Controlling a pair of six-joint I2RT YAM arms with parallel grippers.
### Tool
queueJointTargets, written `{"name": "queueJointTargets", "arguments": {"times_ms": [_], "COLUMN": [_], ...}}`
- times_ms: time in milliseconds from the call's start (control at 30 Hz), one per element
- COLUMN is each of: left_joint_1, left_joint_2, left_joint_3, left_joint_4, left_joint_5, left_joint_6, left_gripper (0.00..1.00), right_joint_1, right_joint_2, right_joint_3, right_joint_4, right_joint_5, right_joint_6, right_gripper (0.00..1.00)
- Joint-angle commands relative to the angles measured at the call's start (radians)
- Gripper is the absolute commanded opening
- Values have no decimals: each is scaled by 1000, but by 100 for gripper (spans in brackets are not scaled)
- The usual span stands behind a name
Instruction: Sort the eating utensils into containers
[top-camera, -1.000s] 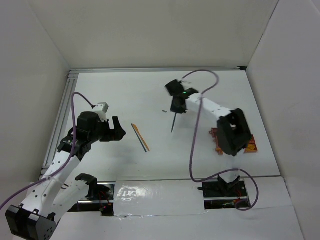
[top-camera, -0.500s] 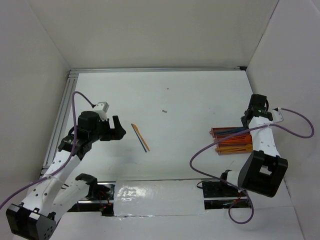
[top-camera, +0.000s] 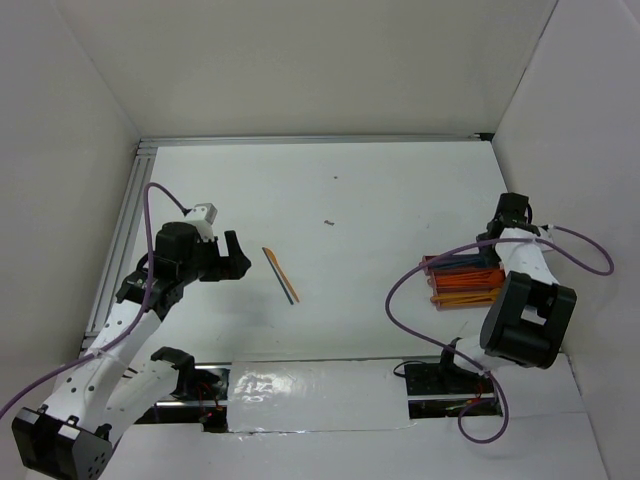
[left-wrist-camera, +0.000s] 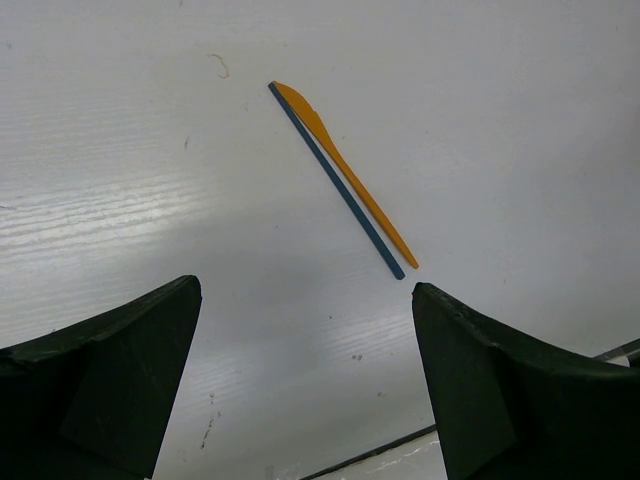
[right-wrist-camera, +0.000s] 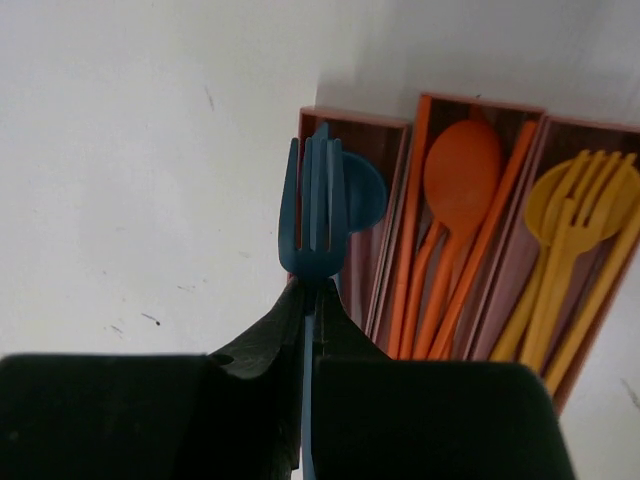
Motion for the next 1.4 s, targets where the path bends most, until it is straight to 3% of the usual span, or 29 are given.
{"name": "queueJointTargets", "arguments": {"times_ms": [0, 200, 833, 1367], "left_joint_1": [2, 2, 2, -1], "left_joint_2": [-15, 4, 5, 5], "left_joint_3": [11, 12, 20, 17], "left_joint_4": [37, 42, 31, 34], "left_joint_5": [-7, 16, 24, 29], "left_joint_6": [25, 22, 12, 17], "left_gripper": [100, 100, 100, 100], "right_joint_1": [48, 94, 79, 84], "right_joint_2": [34, 63, 111, 88], "right_joint_3": [5, -4, -23, -12], "right_joint_4": [61, 87, 124, 102], "right_joint_5": [29, 66, 97, 108], "right_joint_6": [41, 61, 93, 98], "right_gripper": [0, 0, 0, 40]}}
